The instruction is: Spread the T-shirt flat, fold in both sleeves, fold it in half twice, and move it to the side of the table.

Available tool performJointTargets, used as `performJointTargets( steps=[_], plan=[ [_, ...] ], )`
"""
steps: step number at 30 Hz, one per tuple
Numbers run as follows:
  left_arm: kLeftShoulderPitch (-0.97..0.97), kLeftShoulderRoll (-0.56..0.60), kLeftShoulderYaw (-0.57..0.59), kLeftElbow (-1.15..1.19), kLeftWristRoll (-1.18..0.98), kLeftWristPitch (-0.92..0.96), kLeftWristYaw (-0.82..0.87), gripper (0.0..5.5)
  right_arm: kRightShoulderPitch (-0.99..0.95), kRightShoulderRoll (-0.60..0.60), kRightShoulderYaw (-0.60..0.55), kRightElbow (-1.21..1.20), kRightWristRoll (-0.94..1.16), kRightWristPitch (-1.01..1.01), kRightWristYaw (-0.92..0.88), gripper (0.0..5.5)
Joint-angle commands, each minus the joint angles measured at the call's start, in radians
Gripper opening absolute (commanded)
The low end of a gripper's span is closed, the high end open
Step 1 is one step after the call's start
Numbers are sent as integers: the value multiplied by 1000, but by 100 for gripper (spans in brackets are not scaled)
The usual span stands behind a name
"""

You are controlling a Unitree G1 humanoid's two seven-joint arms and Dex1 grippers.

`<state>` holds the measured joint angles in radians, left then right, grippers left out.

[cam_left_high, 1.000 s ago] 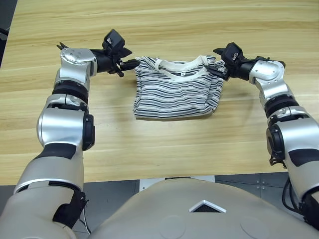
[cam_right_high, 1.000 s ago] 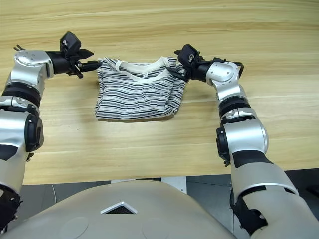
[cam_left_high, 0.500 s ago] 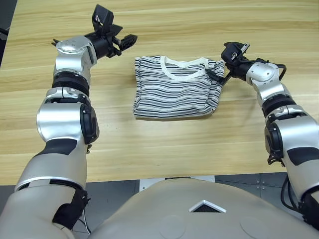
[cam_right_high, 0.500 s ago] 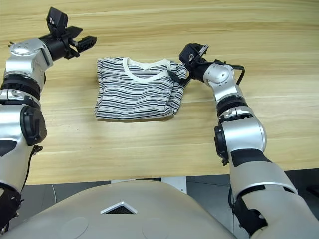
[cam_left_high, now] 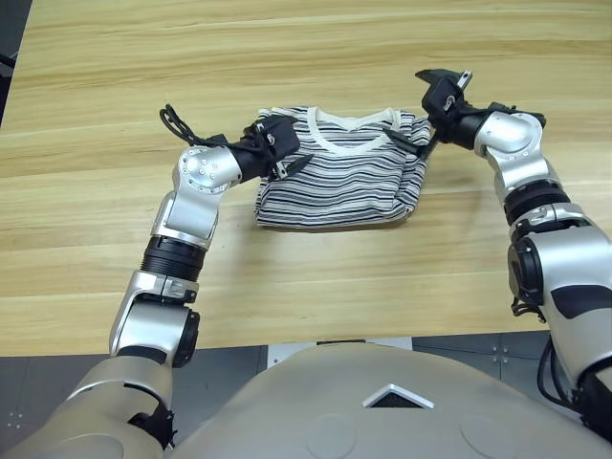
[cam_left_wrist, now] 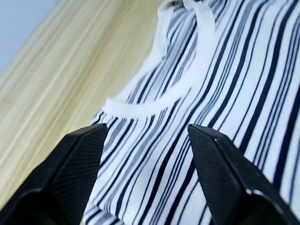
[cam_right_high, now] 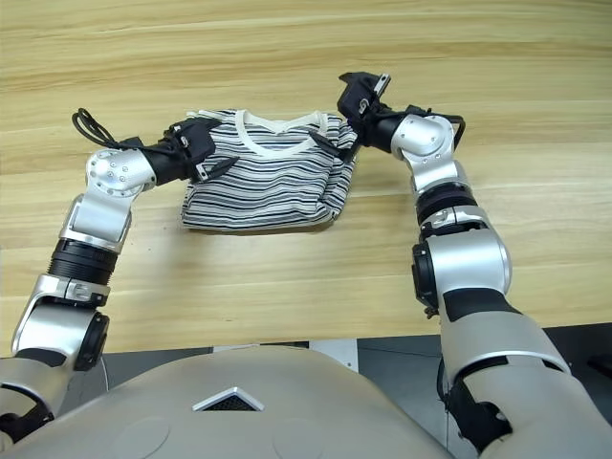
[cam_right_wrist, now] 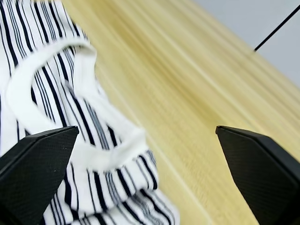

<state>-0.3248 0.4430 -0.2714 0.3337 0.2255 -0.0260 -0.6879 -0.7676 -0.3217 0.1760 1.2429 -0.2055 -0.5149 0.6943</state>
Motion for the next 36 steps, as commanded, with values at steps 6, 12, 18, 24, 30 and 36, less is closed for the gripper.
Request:
performJointTargets(
  steps=[6, 12, 18, 24, 30, 36],
  plan=[
    [66, 47, -124, 232, 164, -306, 152, 320, 46, -61, 77, 22, -103, -18, -58, 548],
    [-67, 133, -273, 451, 455, -602, 481, 320, 240, -74, 102, -272, -4, -97, 164, 548],
    [-282, 224, -503, 533, 905, -646, 1045, 320, 544, -113, 159, -887, 57, 217, 244, 548],
    [-389, 236, -690, 614, 1188, -543, 1458, 320, 677, -27, 237, -1161, 106, 482, 199, 548],
    [-415, 217, -744, 683, 1207, -556, 1634, 320, 643, 71, 259, -1091, 124, 504, 125, 548],
    [-436, 203, -763, 702, 1201, -557, 1685, 320, 633, 77, 220, -1092, 184, 492, 116, 548]
  ],
)
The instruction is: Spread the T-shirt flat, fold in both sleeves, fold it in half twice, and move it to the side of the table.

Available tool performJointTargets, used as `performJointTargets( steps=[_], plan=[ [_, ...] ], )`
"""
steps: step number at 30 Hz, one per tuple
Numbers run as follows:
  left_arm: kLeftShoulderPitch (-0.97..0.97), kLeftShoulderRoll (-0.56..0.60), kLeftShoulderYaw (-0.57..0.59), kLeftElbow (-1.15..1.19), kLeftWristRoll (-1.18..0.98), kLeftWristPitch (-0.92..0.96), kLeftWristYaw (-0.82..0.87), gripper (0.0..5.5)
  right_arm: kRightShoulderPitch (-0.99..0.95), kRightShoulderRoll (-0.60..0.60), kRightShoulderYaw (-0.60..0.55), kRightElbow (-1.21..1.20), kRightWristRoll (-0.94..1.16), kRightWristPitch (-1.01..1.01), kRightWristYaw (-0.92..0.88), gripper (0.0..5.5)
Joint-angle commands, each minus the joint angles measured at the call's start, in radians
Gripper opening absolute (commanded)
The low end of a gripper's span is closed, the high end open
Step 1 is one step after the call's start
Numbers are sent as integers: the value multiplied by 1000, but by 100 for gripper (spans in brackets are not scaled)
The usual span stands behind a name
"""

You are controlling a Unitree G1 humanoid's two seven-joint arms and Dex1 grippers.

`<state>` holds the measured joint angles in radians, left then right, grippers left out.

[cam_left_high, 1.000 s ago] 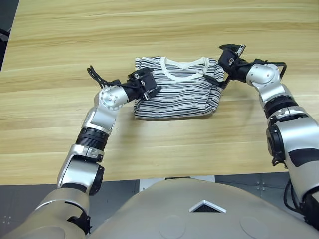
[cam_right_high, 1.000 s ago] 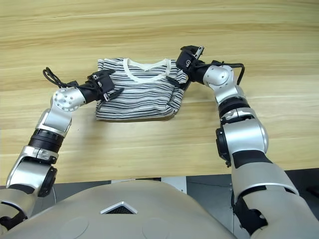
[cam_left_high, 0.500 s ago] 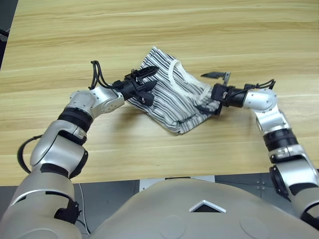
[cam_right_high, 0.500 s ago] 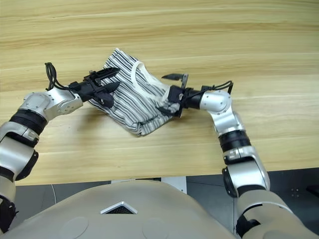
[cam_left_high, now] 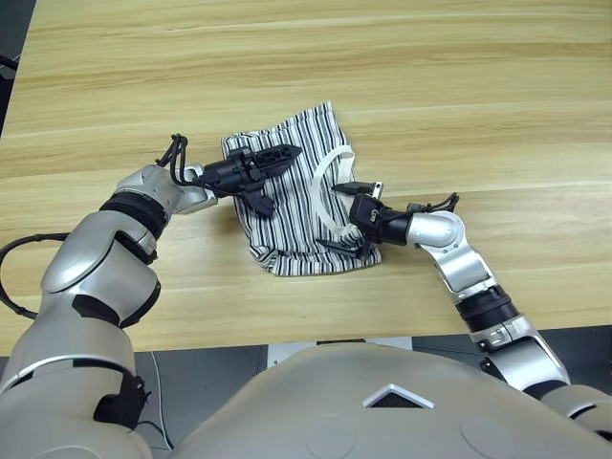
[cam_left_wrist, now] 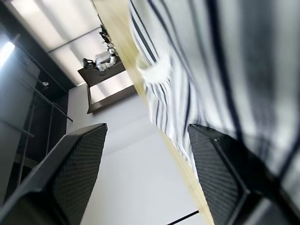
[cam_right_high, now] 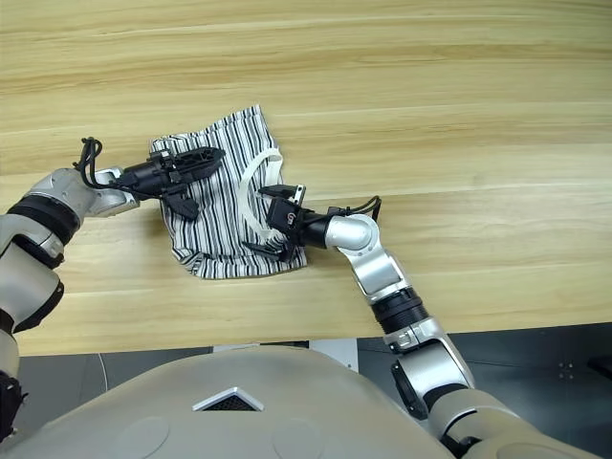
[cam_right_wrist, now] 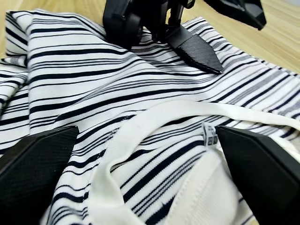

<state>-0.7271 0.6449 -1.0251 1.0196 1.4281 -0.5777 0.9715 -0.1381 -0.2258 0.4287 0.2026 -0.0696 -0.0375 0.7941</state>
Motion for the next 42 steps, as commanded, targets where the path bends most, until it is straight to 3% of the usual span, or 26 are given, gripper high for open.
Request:
performJointTargets(
  steps=[1, 5, 9, 14, 21, 27, 33, 42],
  plan=[
    [-39, 8, -6, 9, -9, -17, 29, 320, 15, -32, -42, -103, 75, 30, 36, 548],
    [-76, 105, 137, -242, -150, -106, -7, 320, 63, -108, -103, -418, 302, 219, 137, 548],
    [-72, 168, 273, -395, -323, -178, -180, 320, 47, -170, -177, -593, 543, 430, 189, 548],
    [141, 211, 319, -490, -875, -268, -760, 320, -34, -149, -140, -423, 386, 335, 99, 548],
    [390, 261, 383, -773, -1141, -130, -1134, 320, -99, -65, -76, -133, 234, 157, 33, 548],
    [530, 232, 493, -977, -1185, 0, -1267, 320, -128, -36, -45, 11, 150, 61, 21, 548],
    [666, 214, 577, -922, -1158, 8, -1282, 320, -115, -37, 4, 40, 69, 9, 11, 548],
    [859, 149, 583, -1001, -1140, 46, -1352, 320, -76, -53, 20, 1, 33, 18, 12, 548]
  ],
)
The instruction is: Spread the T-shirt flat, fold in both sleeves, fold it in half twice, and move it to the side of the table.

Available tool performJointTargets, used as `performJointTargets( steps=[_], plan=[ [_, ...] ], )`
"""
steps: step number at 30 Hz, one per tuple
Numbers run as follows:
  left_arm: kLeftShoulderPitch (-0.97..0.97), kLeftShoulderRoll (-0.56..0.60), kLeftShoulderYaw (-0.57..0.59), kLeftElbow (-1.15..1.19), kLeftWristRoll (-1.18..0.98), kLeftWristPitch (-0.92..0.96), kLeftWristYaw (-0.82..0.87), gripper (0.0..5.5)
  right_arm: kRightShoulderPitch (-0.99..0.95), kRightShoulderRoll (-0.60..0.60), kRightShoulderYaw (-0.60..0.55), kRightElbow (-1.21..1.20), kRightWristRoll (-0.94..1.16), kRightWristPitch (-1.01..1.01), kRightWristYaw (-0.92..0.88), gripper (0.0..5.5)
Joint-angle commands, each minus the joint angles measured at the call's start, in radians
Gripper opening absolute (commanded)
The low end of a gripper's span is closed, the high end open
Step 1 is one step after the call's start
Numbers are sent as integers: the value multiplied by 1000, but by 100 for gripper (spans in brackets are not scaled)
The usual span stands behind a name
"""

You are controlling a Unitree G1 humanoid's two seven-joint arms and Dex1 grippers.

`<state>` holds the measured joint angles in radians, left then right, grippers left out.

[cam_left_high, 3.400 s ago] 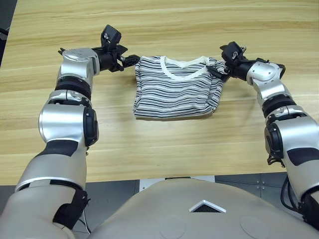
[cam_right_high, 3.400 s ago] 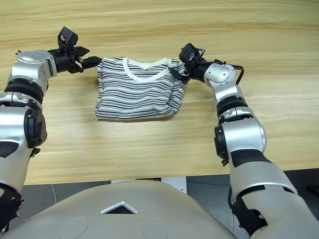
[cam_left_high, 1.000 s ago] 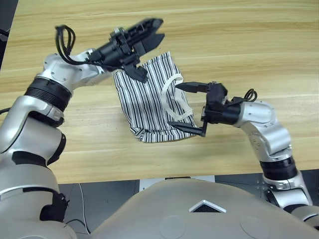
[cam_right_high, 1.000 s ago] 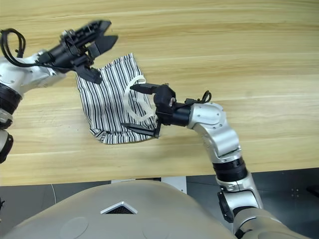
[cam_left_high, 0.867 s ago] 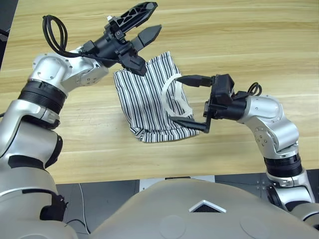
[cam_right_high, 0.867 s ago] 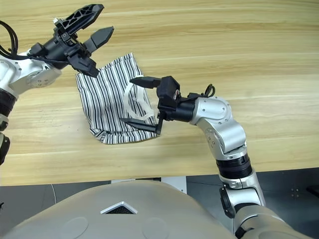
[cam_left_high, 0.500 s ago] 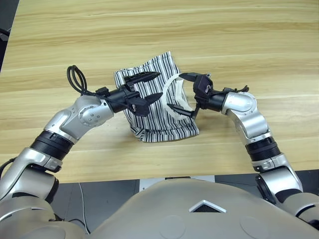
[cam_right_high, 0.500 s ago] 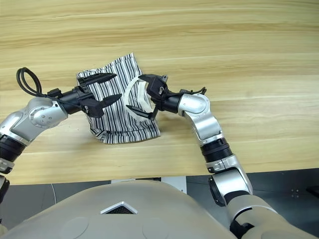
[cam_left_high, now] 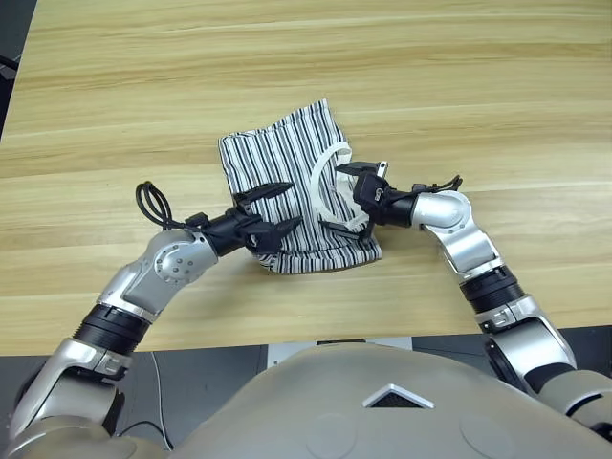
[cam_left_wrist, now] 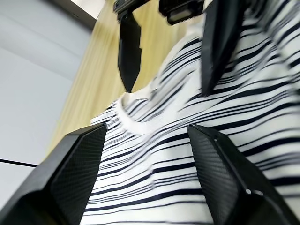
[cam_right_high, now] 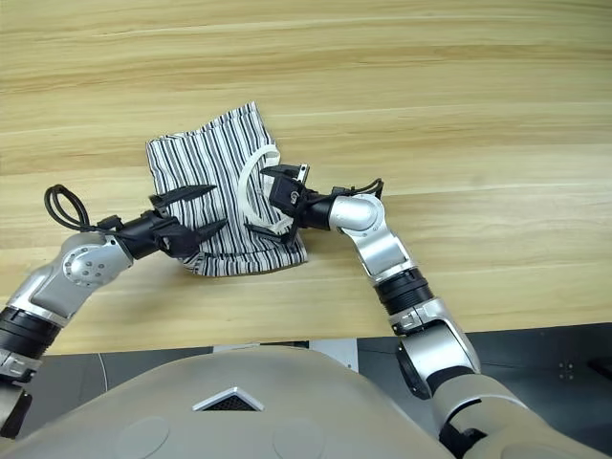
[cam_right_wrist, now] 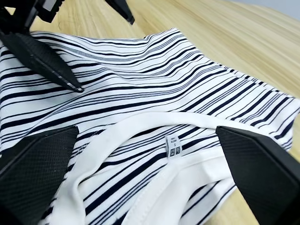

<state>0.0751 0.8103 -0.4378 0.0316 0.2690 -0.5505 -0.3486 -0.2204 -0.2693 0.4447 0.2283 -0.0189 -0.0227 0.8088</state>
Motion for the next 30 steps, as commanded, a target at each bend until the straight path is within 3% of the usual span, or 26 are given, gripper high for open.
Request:
performJointTargets(
  steps=[1, 7, 12, 14, 23, 30],
  plan=[
    [77, -22, -6, -9, 23, 19, -37, 320, 12, -11, 4, -33, -19, 6, -3, 548],
    [155, -49, 47, 104, -29, 1, -38, 320, 40, -18, 12, -68, -33, 20, -2, 548],
    [235, -127, 145, 126, -551, 190, -300, 320, 54, -32, 6, -85, -32, 31, -1, 548],
    [272, -130, 143, 103, -629, 238, -392, 320, 52, -39, 3, -87, -34, 39, -3, 548],
    [312, -123, 136, -100, -605, 325, -520, 320, 71, -22, -9, -163, 48, 94, 43, 548],
    [227, -144, 168, -7, -519, 317, -527, 320, 66, -36, -87, -295, 213, 169, 102, 548]
  ],
)
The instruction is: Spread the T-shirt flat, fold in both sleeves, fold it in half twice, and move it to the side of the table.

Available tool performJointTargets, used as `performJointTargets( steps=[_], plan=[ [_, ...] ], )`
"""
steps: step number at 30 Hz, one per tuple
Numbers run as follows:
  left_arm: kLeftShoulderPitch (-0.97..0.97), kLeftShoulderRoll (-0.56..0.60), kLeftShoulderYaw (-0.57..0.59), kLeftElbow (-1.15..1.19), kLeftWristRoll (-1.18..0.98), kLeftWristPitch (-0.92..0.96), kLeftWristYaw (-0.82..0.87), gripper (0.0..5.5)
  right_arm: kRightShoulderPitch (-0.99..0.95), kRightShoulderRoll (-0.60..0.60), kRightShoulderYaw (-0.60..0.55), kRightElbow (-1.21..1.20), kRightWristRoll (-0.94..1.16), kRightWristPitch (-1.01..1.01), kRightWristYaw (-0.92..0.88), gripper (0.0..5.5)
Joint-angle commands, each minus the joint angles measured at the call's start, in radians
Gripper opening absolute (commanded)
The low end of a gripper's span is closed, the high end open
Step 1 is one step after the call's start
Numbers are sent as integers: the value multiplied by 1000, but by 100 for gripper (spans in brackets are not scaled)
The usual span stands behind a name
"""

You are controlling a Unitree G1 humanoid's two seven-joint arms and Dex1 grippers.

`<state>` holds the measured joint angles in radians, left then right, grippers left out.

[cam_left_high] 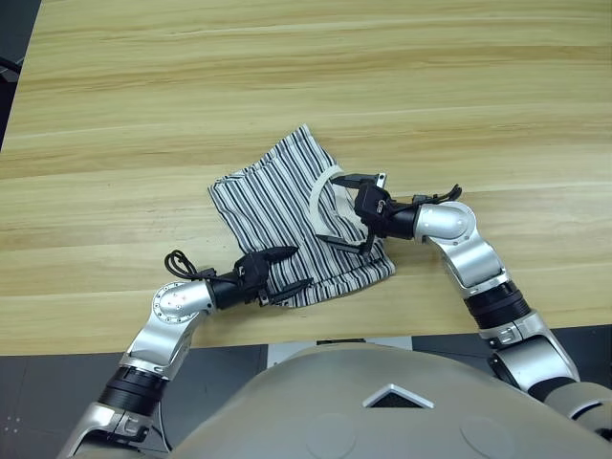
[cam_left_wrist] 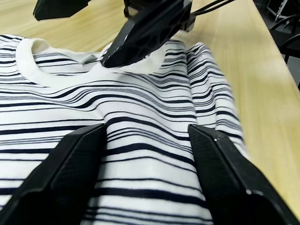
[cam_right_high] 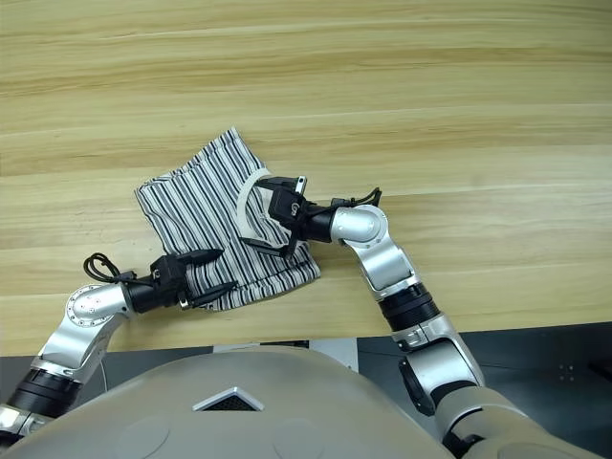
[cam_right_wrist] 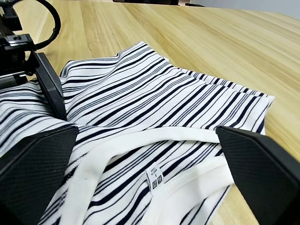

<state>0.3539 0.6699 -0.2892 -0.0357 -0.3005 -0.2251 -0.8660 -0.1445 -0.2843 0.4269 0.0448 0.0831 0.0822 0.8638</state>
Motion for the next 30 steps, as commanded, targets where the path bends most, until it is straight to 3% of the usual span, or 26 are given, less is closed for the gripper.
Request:
performJointTargets(
  steps=[1, 7, 14, 19, 24, 30],
  plan=[
    [-71, -5, 21, 93, 73, -24, -11, 320, -15, -37, -99, -149, 158, 91, 65, 548],
    [-234, 20, -29, 438, 323, -282, 7, 320, -60, -92, -247, -204, 286, 177, 65, 548],
    [-357, 75, -81, 642, 547, -562, 106, 320, -68, -73, -253, -174, 283, 164, 49, 548],
    [-454, 88, -29, 465, 579, -696, 175, 320, -100, -51, -288, -118, 305, 151, 44, 548],
    [-523, 138, 5, 266, 608, -681, 161, 320, -158, -42, -315, -31, 299, 125, 49, 548],
    [-559, 167, 27, 207, 630, -656, 174, 320, -237, -42, -336, 89, 291, 82, 73, 548]
  ],
)
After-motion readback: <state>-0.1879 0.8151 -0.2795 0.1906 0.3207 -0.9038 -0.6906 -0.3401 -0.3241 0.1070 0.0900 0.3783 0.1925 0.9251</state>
